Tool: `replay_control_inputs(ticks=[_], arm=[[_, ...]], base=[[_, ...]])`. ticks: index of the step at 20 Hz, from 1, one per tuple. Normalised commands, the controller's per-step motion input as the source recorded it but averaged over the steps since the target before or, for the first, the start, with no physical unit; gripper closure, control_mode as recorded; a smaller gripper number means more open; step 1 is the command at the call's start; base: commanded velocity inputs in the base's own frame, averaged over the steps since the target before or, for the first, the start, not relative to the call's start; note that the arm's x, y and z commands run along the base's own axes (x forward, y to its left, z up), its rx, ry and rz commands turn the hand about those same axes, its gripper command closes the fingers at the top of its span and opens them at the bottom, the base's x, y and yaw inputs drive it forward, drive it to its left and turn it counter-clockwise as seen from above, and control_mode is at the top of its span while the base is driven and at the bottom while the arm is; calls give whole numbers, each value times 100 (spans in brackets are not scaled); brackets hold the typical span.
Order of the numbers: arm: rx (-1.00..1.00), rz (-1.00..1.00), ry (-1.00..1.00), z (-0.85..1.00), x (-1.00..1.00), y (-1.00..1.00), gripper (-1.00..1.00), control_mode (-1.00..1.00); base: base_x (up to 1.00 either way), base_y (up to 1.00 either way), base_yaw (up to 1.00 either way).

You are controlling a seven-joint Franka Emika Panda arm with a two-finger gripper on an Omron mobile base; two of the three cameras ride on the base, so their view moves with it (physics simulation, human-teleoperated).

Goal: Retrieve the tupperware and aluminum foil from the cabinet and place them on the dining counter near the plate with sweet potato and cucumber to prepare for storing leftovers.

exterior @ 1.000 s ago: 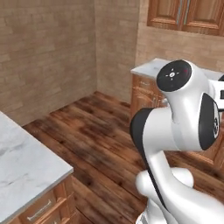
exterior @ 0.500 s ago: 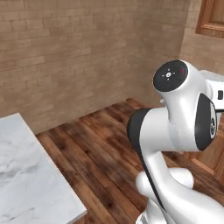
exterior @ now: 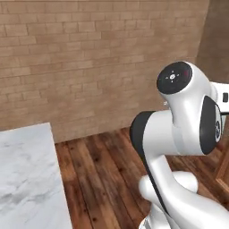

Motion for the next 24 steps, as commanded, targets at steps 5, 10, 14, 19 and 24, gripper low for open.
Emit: replay_control_inputs(ticks=[5, 10, 14, 19, 24], arm=[[0, 0, 0, 0, 0, 0, 100, 100], [0, 0, 0, 0, 0, 0, 100, 100], [0, 0, 0, 0, 0, 0, 100, 100], [0, 0, 0, 0, 0, 0, 100, 100], [0, 0, 0, 0, 0, 0, 100, 100]], base=[[100, -28, 52], [100, -34, 51], [100, -55, 47], [100, -60, 46], [100, -57, 50]])
